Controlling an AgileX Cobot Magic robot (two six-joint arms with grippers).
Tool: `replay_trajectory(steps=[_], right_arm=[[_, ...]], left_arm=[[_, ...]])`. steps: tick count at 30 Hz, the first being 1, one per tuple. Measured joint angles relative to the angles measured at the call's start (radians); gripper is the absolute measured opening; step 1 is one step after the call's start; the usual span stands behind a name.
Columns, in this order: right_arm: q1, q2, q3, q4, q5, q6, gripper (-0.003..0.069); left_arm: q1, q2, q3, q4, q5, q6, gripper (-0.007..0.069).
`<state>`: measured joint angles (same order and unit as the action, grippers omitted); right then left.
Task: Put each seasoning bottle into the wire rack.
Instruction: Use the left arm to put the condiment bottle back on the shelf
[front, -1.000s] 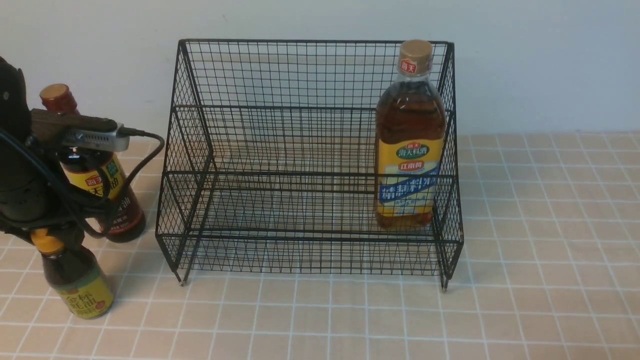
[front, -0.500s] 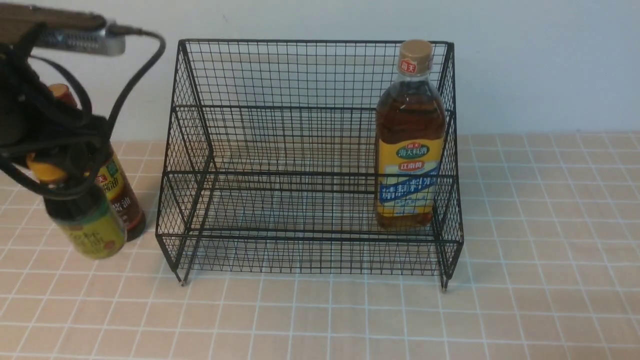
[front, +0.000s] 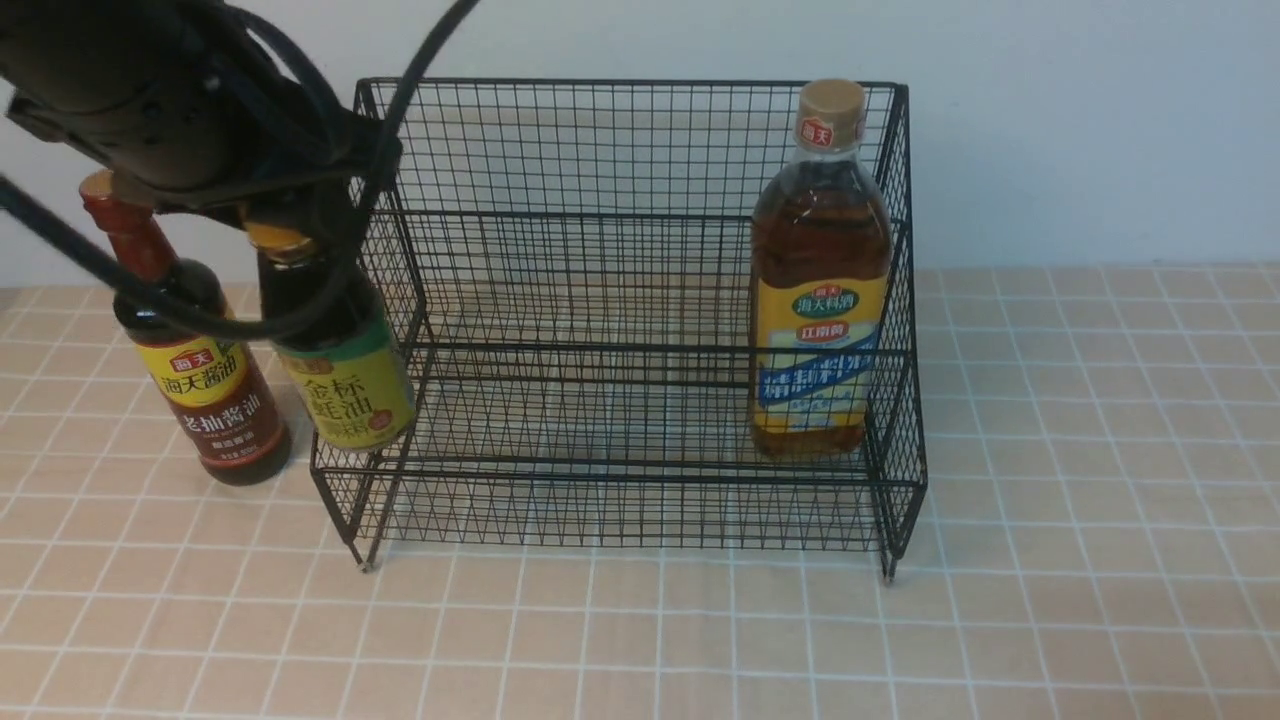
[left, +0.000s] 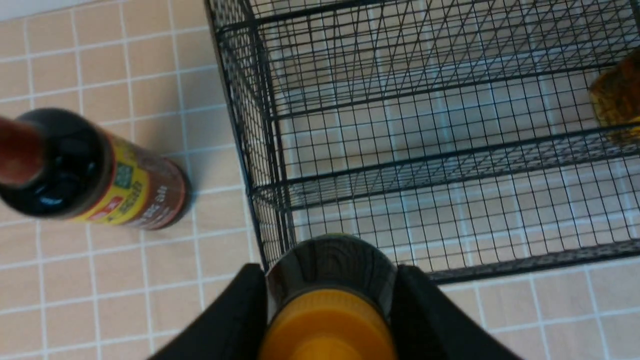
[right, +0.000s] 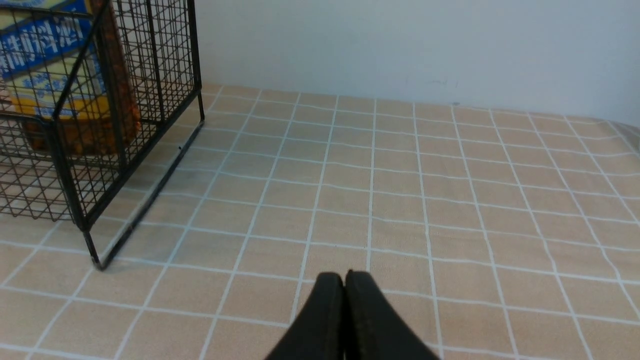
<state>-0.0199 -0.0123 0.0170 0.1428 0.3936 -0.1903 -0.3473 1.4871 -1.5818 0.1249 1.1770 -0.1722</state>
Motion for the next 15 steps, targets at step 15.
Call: replay_trajectory(steps=[15], right_arm=[[0.000,0.000,0.000,0.000,0.000,0.000,-0.0014]], left_arm=[[-0.002,0.234,0.000,-0.001,-0.059,-0.027,0.0288]])
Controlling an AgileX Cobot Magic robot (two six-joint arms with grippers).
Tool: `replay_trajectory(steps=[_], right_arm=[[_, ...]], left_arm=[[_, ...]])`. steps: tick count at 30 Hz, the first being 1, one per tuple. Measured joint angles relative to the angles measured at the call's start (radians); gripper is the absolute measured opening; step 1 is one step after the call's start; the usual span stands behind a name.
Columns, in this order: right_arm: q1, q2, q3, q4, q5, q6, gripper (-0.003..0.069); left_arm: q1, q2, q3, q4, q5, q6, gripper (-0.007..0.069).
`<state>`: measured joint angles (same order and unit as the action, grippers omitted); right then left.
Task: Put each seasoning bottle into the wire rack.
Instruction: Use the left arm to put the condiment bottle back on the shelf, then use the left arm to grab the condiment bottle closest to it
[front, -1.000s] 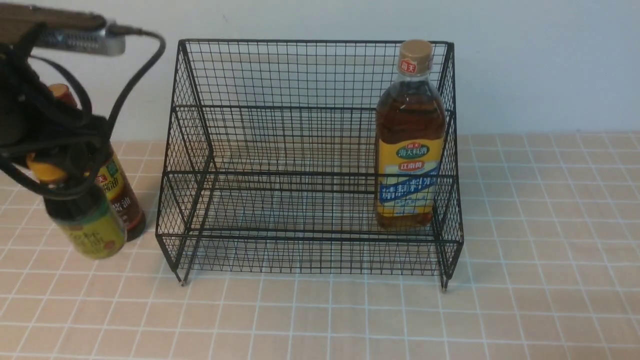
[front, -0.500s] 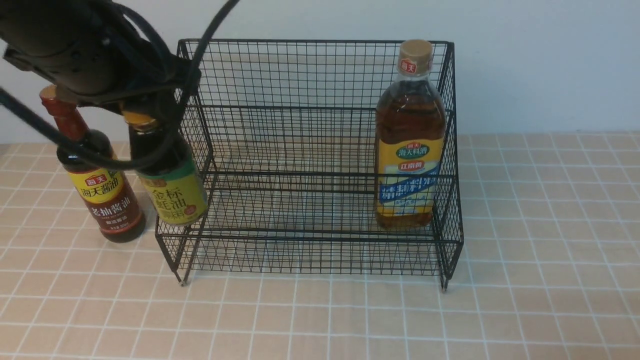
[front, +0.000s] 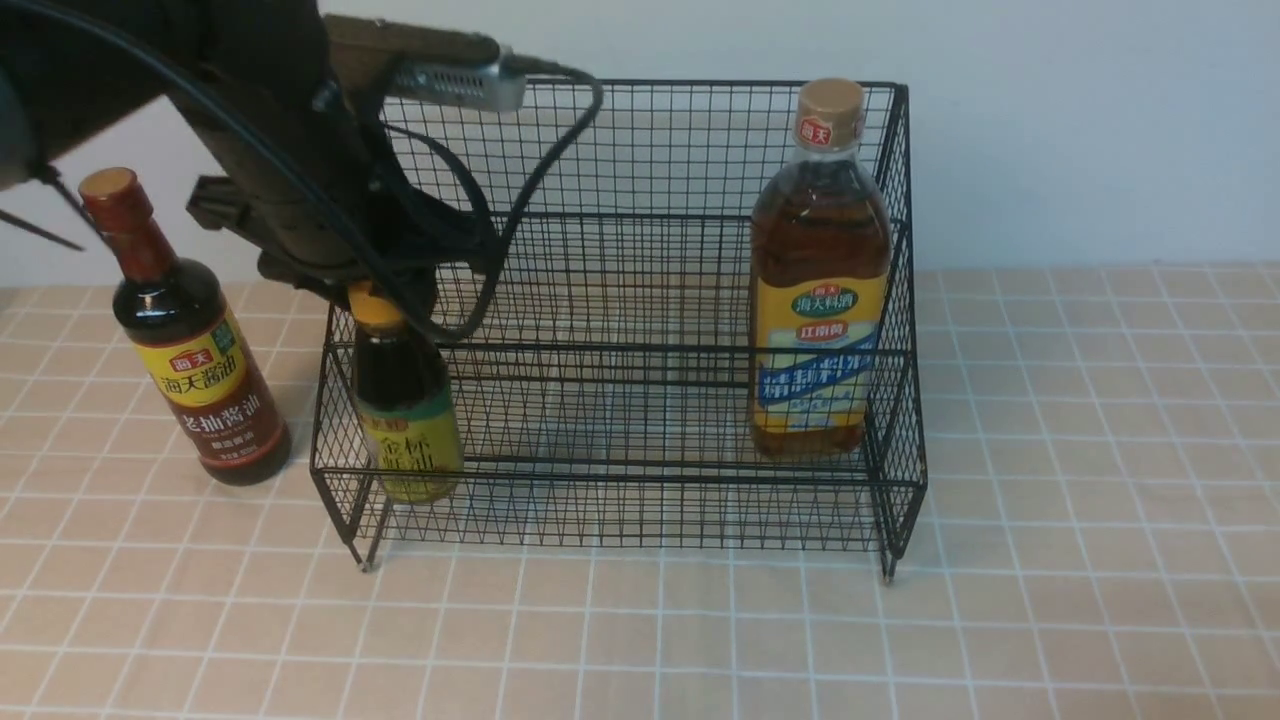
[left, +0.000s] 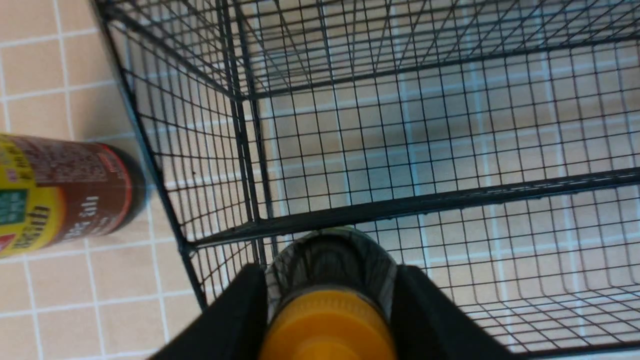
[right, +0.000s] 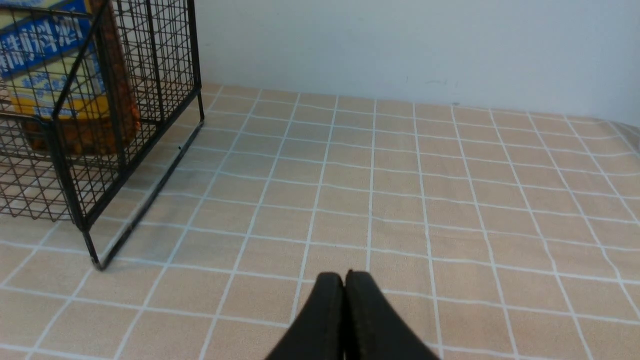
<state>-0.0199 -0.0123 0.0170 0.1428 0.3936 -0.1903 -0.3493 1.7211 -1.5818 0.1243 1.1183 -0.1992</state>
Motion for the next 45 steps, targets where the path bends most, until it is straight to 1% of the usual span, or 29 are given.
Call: replay_trajectory(steps=[8,10,13,17,19,20,22,23,24,25,26,27,29,30,31,33,34,37,39,40,43,44,45], right_arm=[[0.000,0.000,0.000,0.000,0.000,0.000,-0.0014],[0.000,0.000,0.000,0.000,0.000,-0.001,-0.0014],[0.000,0.000,0.000,0.000,0.000,-0.002,-0.0014],[0.000,0.000,0.000,0.000,0.000,-0.004,-0.0014],[0.000,0.000,0.000,0.000,0.000,-0.004,-0.0014],[0.000,0.000,0.000,0.000,0.000,-0.004,-0.0014],[0.000,0.000,0.000,0.000,0.000,-0.004,-0.0014],[0.000,0.000,0.000,0.000,0.000,-0.004,-0.0014],[0.000,0.000,0.000,0.000,0.000,-0.004,-0.0014],[0.000,0.000,0.000,0.000,0.000,-0.004,-0.0014],[0.000,0.000,0.000,0.000,0.000,-0.004,-0.0014],[0.000,0.000,0.000,0.000,0.000,-0.004,-0.0014],[0.000,0.000,0.000,0.000,0.000,-0.004,-0.0014],[0.000,0.000,0.000,0.000,0.000,-0.004,-0.0014],[0.000,0.000,0.000,0.000,0.000,-0.004,-0.0014],[0.000,0.000,0.000,0.000,0.000,-0.004,-0.0014],[0.000,0.000,0.000,0.000,0.000,-0.004,-0.0014],[0.000,0.000,0.000,0.000,0.000,-0.004,-0.0014],[0.000,0.000,0.000,0.000,0.000,-0.004,-0.0014],[0.000,0.000,0.000,0.000,0.000,-0.004,-0.0014],[0.000,0.000,0.000,0.000,0.000,-0.004,-0.0014],[0.000,0.000,0.000,0.000,0.000,-0.004,-0.0014],[0.000,0.000,0.000,0.000,0.000,-0.004,-0.0014]], left_arm=[[-0.001,0.046,-0.002,-0.002,0.006,-0.001,0.0288],[-0.001,0.045,-0.002,-0.002,0.009,-0.001,0.0301],[-0.001,0.035,-0.019,0.006,0.023,-0.001,0.0372],[-0.001,0.008,-0.101,0.021,0.096,-0.001,0.0465],[-0.001,-0.003,-0.131,0.029,0.109,-0.001,0.0472],[-0.001,-0.018,-0.191,0.051,0.118,-0.001,0.0471],[-0.001,-0.040,-0.245,0.074,0.120,-0.001,0.0450],[-0.001,-0.057,-0.276,0.087,0.120,-0.001,0.0416],[0.001,-0.065,-0.284,0.089,0.120,-0.002,0.0409],[0.012,-0.095,-0.305,0.093,0.123,-0.004,0.0345],[0.032,-0.129,-0.317,0.092,0.129,-0.005,0.0247],[0.053,-0.145,-0.319,0.092,0.133,-0.007,0.0176],[0.097,-0.171,-0.320,0.094,0.137,-0.008,0.0077],[0.110,-0.175,-0.320,0.097,0.137,-0.008,0.0061],[0.142,-0.181,-0.320,0.100,0.139,-0.009,0.0031],[0.218,-0.185,-0.311,0.104,0.140,-0.009,0.0001],[0.224,-0.185,-0.310,0.104,0.140,-0.009,0.0001],[0.316,-0.180,-0.274,0.075,0.141,0.000,-0.0005],[0.339,-0.176,-0.265,0.054,0.142,0.015,0.0004],[0.359,-0.163,-0.260,0.029,0.142,0.051,0.0029],[0.366,-0.136,-0.256,0.014,0.142,0.101,0.0097],[0.366,-0.133,-0.256,0.013,0.142,0.107,0.0104],[0.366,-0.117,-0.256,0.010,0.142,0.124,0.0160]])
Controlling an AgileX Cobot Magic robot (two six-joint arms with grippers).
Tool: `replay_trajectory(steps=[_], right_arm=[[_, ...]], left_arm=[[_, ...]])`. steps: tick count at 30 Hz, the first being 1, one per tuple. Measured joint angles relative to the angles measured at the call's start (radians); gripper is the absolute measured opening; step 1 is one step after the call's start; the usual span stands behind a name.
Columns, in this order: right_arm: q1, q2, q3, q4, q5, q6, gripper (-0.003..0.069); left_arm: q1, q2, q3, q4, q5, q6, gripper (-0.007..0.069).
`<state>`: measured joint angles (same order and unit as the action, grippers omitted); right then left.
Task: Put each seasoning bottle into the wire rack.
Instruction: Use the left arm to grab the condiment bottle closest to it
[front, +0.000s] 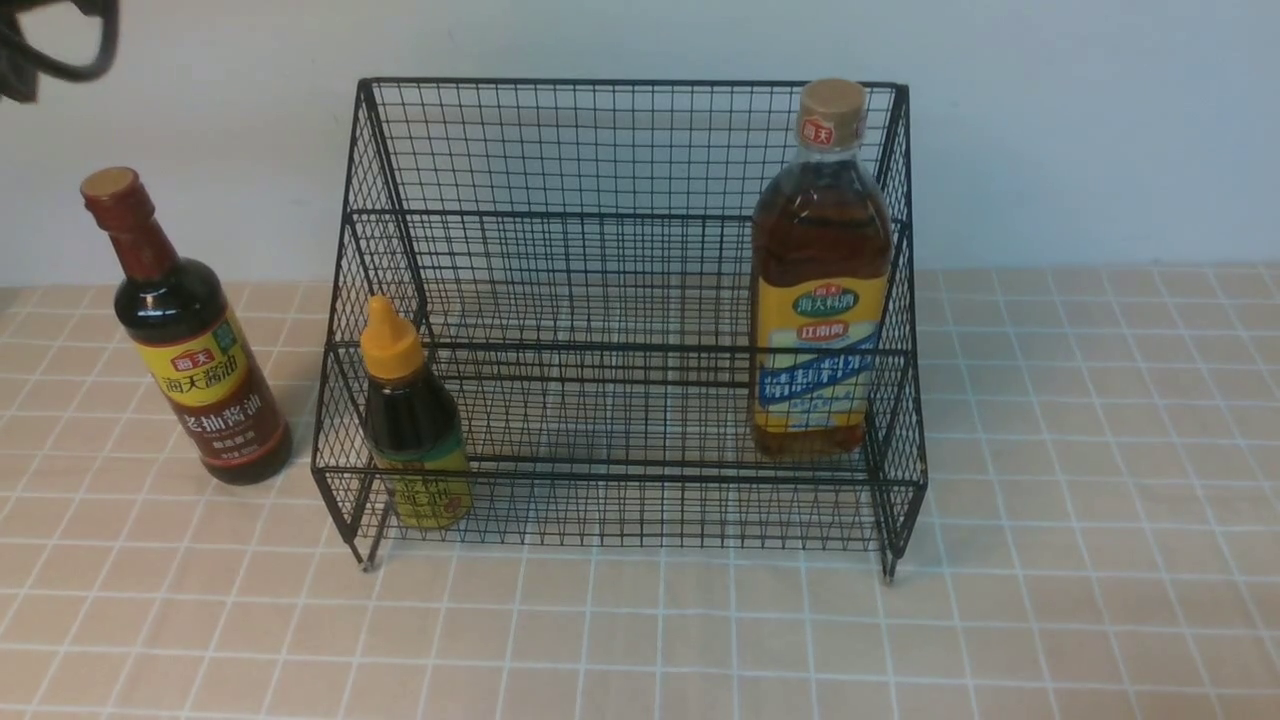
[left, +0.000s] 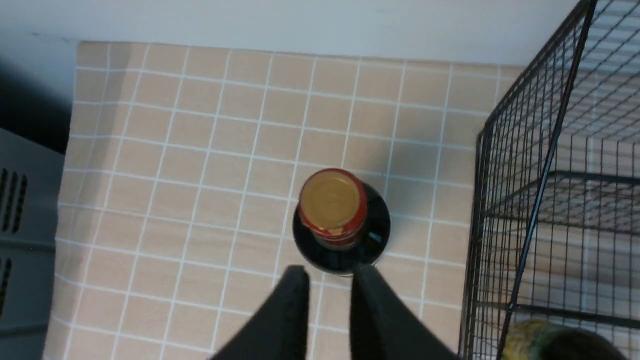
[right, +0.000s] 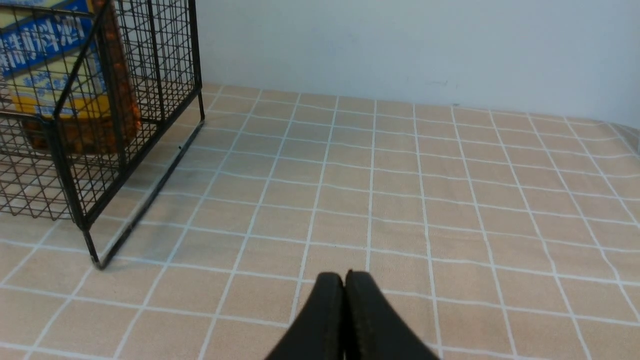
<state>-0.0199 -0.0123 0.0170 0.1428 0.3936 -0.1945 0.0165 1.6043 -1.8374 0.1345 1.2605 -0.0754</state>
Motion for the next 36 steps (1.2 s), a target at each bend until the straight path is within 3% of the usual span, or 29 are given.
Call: replay_trajectory(steps=[2,3,6,12,29,34,36], right_arm=[[0.000,0.000,0.000,0.000,0.000,0.000,-0.0014],[0.000,0.000,0.000,0.000,0.000,0.000,-0.0014],[0.000,0.000,0.000,0.000,0.000,0.000,-0.0014],[0.000,0.000,0.000,0.000,0.000,0.000,-0.0014],[0.000,0.000,0.000,0.000,0.000,0.000,-0.0014],[0.000,0.000,0.000,0.000,0.000,0.000,-0.0014],[0.000,0.000,0.000,0.000,0.000,0.000,-0.0014]], left_arm=[[0.000,0.039,0.000,0.001,0.000,0.012,0.0284],[0.000,0.042,0.000,0.002,0.000,0.012,0.0284],[0.000,0.092,0.001,0.049,-0.001,0.015,0.0456],[0.000,0.156,0.001,0.094,-0.003,0.015,0.0591],[0.000,0.247,0.001,0.073,-0.008,0.015,0.0569],[0.000,0.273,0.001,0.070,-0.009,0.017,0.0449],[0.000,0.280,0.001,0.056,-0.009,0.041,0.0344]])
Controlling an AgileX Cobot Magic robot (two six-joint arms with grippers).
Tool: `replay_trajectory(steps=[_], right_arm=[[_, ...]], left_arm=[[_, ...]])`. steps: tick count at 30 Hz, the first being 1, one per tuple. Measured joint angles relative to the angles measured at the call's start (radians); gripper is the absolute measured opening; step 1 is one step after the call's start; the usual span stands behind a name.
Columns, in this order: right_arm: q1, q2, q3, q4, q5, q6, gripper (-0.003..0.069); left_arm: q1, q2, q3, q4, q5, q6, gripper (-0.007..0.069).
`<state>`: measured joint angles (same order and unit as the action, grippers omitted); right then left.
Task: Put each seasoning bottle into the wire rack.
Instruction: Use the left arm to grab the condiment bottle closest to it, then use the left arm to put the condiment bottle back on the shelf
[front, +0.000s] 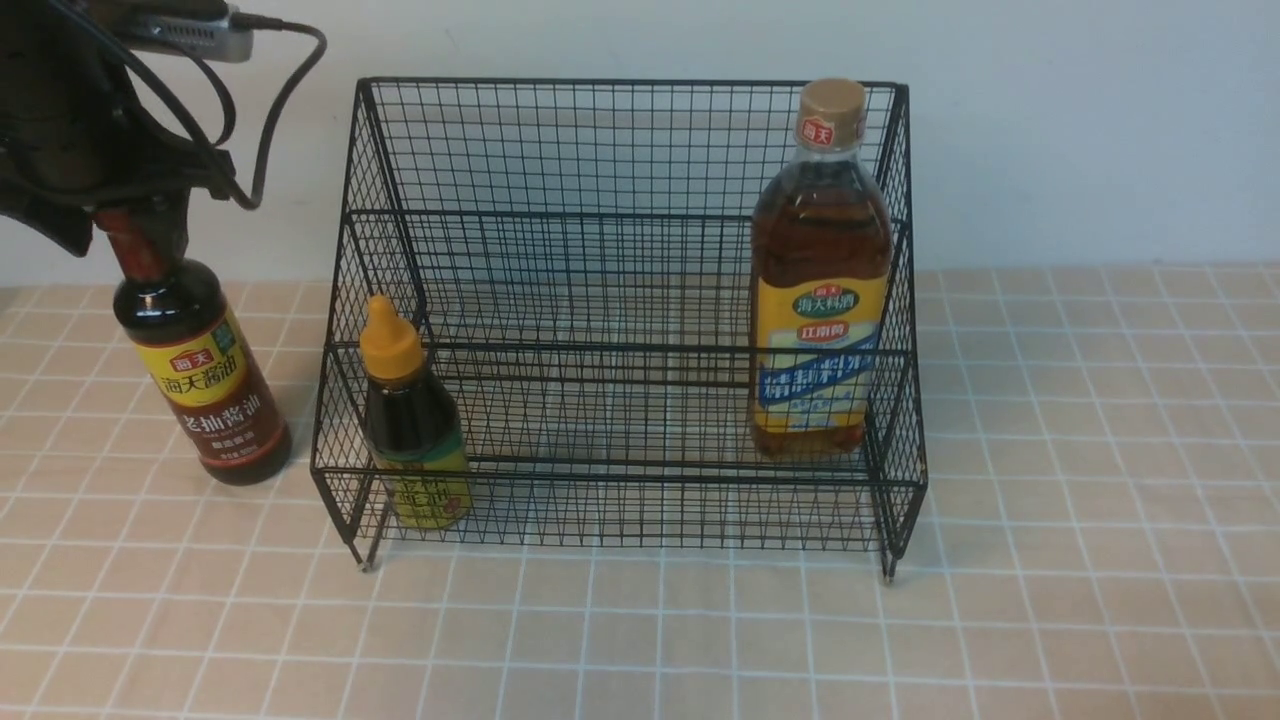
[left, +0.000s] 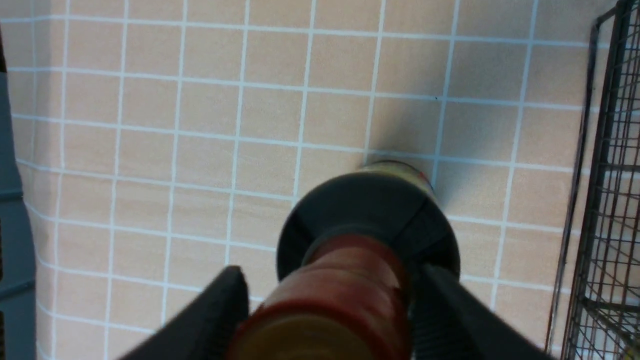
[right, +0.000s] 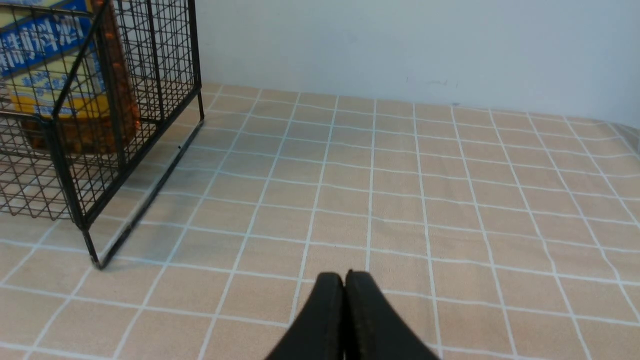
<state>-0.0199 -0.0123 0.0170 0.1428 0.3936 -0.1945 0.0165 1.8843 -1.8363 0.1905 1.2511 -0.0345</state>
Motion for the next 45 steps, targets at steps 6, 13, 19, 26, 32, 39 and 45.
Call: replay_trajectory(steps=[6,13,19,26,32,39,45], right_arm=[[0.000,0.000,0.000,0.000,0.000,0.000,-0.0014],[0.000,0.000,0.000,0.000,0.000,0.000,-0.0014],[0.000,0.000,0.000,0.000,0.000,0.000,-0.0014],[0.000,0.000,0.000,0.000,0.000,0.000,-0.0014],[0.000,0.000,0.000,0.000,0.000,0.008,-0.0014],[0.000,0.000,0.000,0.000,0.000,0.008,-0.0014],[0.000,0.000,0.000,0.000,0.000,0.008,-0.0014]], left_arm=[[-0.003,-0.003,-0.001,-0.087,-0.019,0.050,0.0274],[-0.003,-0.003,-0.001,-0.093,-0.021,0.054,0.0269],[-0.003,-0.016,0.000,-0.093,-0.013,0.054,0.0269],[-0.003,-0.089,0.010,-0.070,0.013,0.054,0.0269],[-0.002,-0.145,0.008,-0.081,0.006,0.054,0.0269],[-0.005,-0.220,-0.080,-0.095,0.036,0.034,0.0268],[-0.033,-0.284,-0.169,-0.111,0.038,0.009,0.0268]])
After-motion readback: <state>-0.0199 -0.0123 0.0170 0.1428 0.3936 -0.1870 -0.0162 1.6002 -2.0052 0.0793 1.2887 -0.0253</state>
